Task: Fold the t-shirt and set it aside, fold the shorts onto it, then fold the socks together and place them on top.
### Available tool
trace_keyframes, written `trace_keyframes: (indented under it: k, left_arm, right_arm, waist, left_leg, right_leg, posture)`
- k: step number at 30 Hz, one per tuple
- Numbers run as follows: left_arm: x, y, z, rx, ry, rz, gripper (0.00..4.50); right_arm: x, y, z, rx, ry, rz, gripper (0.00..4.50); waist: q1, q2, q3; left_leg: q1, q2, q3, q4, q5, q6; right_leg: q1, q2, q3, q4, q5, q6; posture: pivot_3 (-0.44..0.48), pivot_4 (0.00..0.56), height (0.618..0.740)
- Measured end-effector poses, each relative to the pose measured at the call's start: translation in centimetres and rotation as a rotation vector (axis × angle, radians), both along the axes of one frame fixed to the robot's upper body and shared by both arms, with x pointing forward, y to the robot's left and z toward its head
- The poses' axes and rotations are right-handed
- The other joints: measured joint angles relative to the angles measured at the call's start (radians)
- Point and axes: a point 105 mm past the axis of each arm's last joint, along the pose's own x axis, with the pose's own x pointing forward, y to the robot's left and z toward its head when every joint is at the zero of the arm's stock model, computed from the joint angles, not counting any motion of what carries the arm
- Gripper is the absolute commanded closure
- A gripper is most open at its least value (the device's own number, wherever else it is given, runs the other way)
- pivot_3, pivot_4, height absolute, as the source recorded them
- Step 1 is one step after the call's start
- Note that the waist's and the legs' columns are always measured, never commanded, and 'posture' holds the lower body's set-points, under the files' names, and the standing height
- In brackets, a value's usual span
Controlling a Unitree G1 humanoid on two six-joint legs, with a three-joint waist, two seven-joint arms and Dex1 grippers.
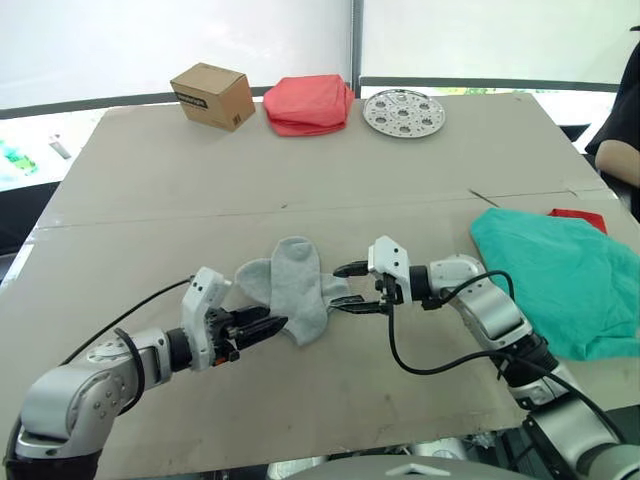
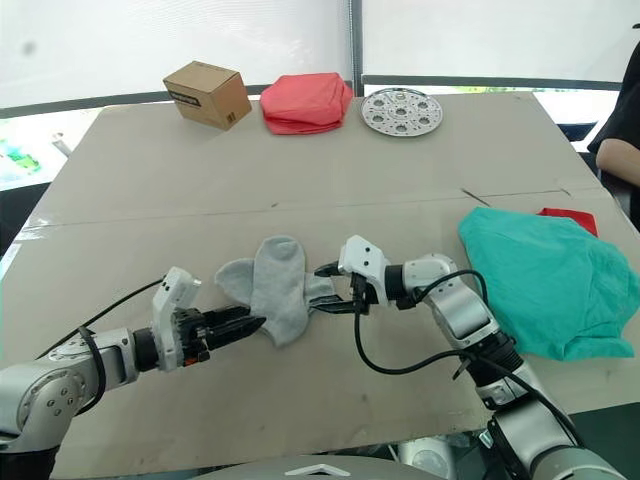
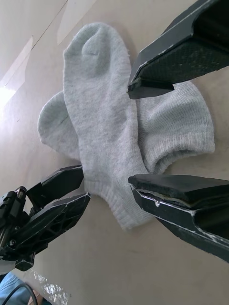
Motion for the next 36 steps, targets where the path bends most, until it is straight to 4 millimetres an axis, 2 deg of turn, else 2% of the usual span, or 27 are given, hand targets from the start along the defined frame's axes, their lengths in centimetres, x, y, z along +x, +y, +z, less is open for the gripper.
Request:
trace_keyframes:
  k: [3, 4, 5, 7, 9, 11, 14, 23, 25, 28, 33, 36]
  left_arm:
    - [0.0, 0.1, -0.3, 0.018, 0.018, 0.012, 3.78]
    - [-0.1, 0.1, -0.5, 0.019, 0.026, 0.016, 4.3]
    - [-0.1, -0.6, -0.5, -0.041, 0.054, 0.024, 4.41]
    - [-0.2, -1.4, -0.2, -0.111, 0.077, 0.026, 4.41]
    - [0.7, -2.5, 1.6, -0.285, 0.072, 0.051, 4.41]
    - [1.2, -2.7, 3.0, -0.344, 0.051, 0.068, 4.5]
    - [1.7, -3.1, 4.4, -0.402, 0.041, 0.092, 4.5]
    - [2.9, -4.4, 4.8, -0.451, 0.071, 0.174, 4.5]
    - [3.1, -4.6, 4.8, -0.458, 0.072, 0.18, 4.5]
    - [3.3, -4.9, 4.8, -0.467, 0.075, 0.19, 4.5]
    - [3.4, -5.1, 5.0, -0.482, 0.072, 0.192, 4.5]
    - [3.4, -5.2, 5.0, -0.482, 0.071, 0.19, 4.5]
  right_arm:
    - [0.0, 0.0, 0.1, 0.002, -0.011, -0.003, 1.8]
    - [0.0, 0.0, 0.2, 0.004, -0.015, -0.005, 1.8]
    - [-0.1, 0.0, 0.2, 0.006, -0.018, -0.005, 1.8]
    - [-0.1, 0.0, 0.3, 0.008, -0.018, -0.003, 1.8]
    - [-0.4, 0.2, 0.6, 0.017, -0.001, 0.014, 1.8]
    - [-0.5, 0.3, 1.1, 0.033, 0.018, 0.032, 1.28]
    - [-0.7, 0.2, 2.1, 0.051, 0.027, 0.05, 0.08]
    - [-0.2, 1.0, 3.9, 0.023, -0.038, 0.053, 0.08]
    - [-0.1, 1.2, 3.9, 0.008, -0.042, 0.048, 0.62]
    - [0.2, 1.2, 3.0, -0.043, -0.032, 0.02, 1.76]
    - [0.9, 0.6, 2.3, -0.089, -0.039, -0.02, 4.3]
    - [0.9, 0.6, 2.2, -0.093, -0.043, -0.022, 4.41]
  waist:
    - [0.0, 0.0, 0.0]
    - [0.0, 0.0, 0.0]
    - [0.001, 0.0, 0.0]
    - [0.003, 0.0, 0.0]
    - [0.005, -0.001, 0.0]
    - [0.002, -0.001, -0.001]
    - [-0.001, -0.001, 0.0]
    - [0.002, -0.001, -0.001]
    - [0.002, -0.001, -0.001]
    - [0.003, -0.001, 0.0]
    - [0.002, -0.001, 0.0]
    - [0.002, -0.001, 0.0]
  left_leg:
    - [0.0, 0.0, 0.0, 0.0, 0.0, 0.0]
    - [0.0, 0.0, 0.0, 0.0, 0.0, 0.0]
    - [0.0, 0.0, 0.0, 0.0, 0.0, 0.0]
    - [0.0, 0.0, -0.001, 0.0, 0.0, 0.0]
    - [-0.001, 0.0, -0.004, 0.002, 0.0, 0.0]
    - [-0.001, 0.0, -0.004, 0.002, 0.0, 0.0]
    - [0.0, -0.001, -0.004, 0.002, 0.0, 0.0]
    - [0.0, -0.003, -0.004, 0.002, 0.0, -0.001]
    - [0.0, -0.003, -0.004, 0.002, 0.001, -0.001]
    - [0.0, -0.003, -0.004, 0.002, 0.001, -0.001]
    - [0.0, -0.003, -0.003, 0.002, 0.001, -0.001]
    - [0.0, -0.003, -0.003, 0.002, 0.001, -0.001]
  right_leg:
    - [0.0, 0.0, 0.0, 0.0, 0.0, 0.0]
    - [0.0, -0.001, 0.0, 0.0, 0.0, 0.0]
    - [0.0, -0.001, 0.0, 0.0, 0.0, 0.0]
    - [0.0, -0.001, 0.001, 0.0, 0.0, 0.0]
    - [0.001, -0.004, 0.0, 0.0, 0.001, 0.001]
    - [0.001, -0.005, 0.001, 0.0, 0.001, 0.001]
    - [0.001, -0.005, 0.001, 0.0, 0.001, 0.001]
    - [0.001, -0.004, 0.001, 0.001, 0.0, 0.0]
    - [0.001, -0.004, 0.001, 0.002, 0.0, -0.001]
    - [0.001, -0.004, 0.001, 0.002, 0.0, -0.001]
    - [0.001, -0.004, 0.001, 0.001, 0.0, 0.0]
    - [0.001, -0.003, 0.001, 0.001, 0.0, 0.0]
  posture:
    - [0.0, 0.15, 0.74]
    - [0.0, 0.15, 0.74]
    - [0.0, 0.15, 0.74]
    - [0.0, 0.15, 0.74]
    - [0.0, 0.15, 0.74]
    - [0.0, 0.15, 0.74]
    - [0.0, 0.15, 0.74]
    - [0.0, 0.15, 0.74]
    - [0.0, 0.15, 0.74]
    - [0.0, 0.15, 0.74]
    - [0.0, 0.15, 0.74]
    - [0.0, 0.15, 0.74]
